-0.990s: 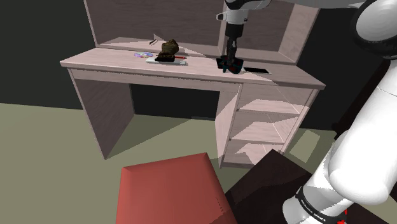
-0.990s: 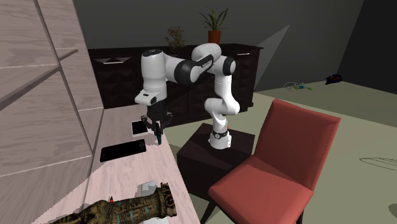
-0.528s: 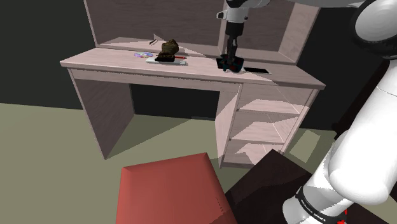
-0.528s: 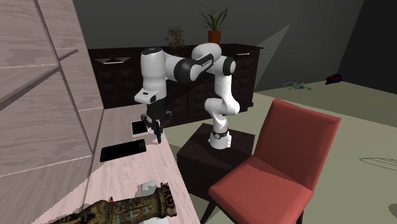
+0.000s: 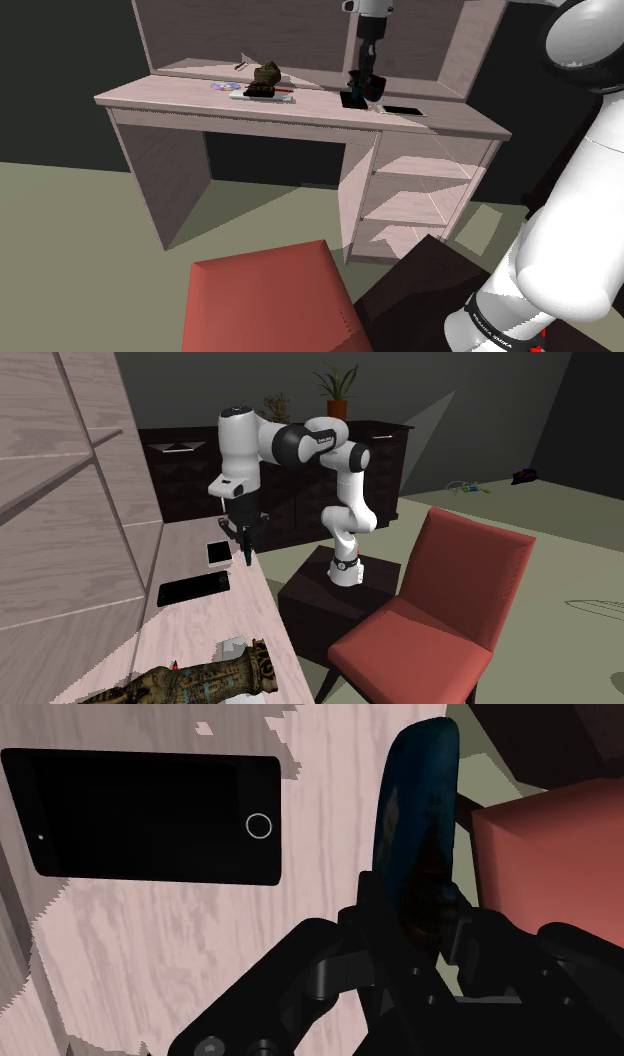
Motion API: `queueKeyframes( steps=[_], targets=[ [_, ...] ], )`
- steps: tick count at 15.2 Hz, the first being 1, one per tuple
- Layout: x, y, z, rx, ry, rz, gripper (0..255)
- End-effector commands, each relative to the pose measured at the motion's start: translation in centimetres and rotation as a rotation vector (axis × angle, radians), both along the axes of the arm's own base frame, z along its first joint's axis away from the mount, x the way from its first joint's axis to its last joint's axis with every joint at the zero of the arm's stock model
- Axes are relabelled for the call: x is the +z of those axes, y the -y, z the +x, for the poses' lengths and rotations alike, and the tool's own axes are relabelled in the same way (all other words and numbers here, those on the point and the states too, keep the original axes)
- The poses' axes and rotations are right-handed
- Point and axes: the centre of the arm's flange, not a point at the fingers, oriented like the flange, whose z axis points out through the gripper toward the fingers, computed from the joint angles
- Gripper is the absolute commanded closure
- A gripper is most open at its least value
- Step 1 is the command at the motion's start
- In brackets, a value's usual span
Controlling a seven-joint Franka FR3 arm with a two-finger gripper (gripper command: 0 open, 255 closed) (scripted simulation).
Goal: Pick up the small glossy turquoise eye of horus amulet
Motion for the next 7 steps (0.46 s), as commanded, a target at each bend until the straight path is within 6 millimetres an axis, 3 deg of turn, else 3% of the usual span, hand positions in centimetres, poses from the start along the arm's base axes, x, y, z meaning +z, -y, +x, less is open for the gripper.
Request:
queueKeyframes(
  steps=[1, 5, 7],
  targets=[
    [1.0, 0.0, -0.1, 0.0, 0.0, 0.0, 255],
    [3.2, 0.0, -0.1, 0.0, 0.0, 0.0, 255],
    [3.2, 0.0, -0.1, 0.0, 0.0, 0.0, 255]
  ],
)
